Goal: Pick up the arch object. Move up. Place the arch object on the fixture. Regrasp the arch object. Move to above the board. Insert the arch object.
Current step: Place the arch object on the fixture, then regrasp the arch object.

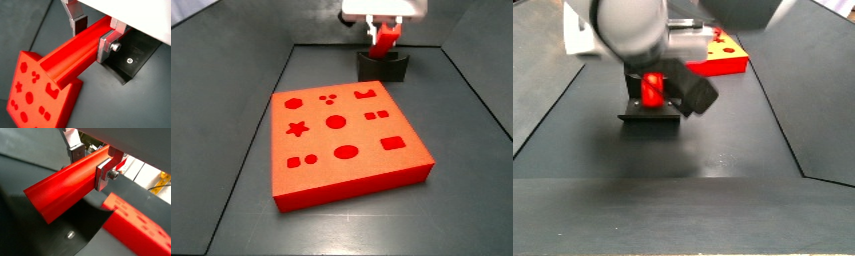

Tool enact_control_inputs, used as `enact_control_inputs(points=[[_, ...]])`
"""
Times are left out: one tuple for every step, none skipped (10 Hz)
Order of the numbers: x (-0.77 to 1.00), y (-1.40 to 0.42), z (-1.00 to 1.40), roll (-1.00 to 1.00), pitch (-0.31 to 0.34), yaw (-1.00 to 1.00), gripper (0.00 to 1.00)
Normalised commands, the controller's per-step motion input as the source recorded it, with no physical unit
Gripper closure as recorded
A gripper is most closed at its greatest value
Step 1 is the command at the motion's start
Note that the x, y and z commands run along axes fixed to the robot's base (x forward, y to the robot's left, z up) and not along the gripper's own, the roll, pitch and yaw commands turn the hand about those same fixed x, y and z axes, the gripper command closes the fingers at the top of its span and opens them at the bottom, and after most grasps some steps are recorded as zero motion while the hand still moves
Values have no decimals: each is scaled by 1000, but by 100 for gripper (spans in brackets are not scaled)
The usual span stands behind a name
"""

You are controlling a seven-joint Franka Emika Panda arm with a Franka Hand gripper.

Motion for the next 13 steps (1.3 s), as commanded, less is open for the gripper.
enact_control_inputs(points=[[153, 118, -769, -173, 21, -170, 100], [130, 92, -572, -167, -1, -152, 100], [93, 127, -401, -122, -39, -121, 100], [74, 144, -377, -114, -48, -107, 100], [70, 149, -369, -112, -50, -85, 100], [70, 150, -368, -112, -51, -68, 100], [70, 150, -368, -112, -51, -59, 100], [0, -500, -167, 0, 0, 0, 100], [0, 0, 0, 0, 0, 0, 0], [0, 0, 1000, -43, -24, -24, 0], [-3, 0, 1000, -39, -22, -19, 0], [-19, 7, 1000, -9, -17, 2, 0], [-24, 4, 1000, 11, -8, 13, 0]])
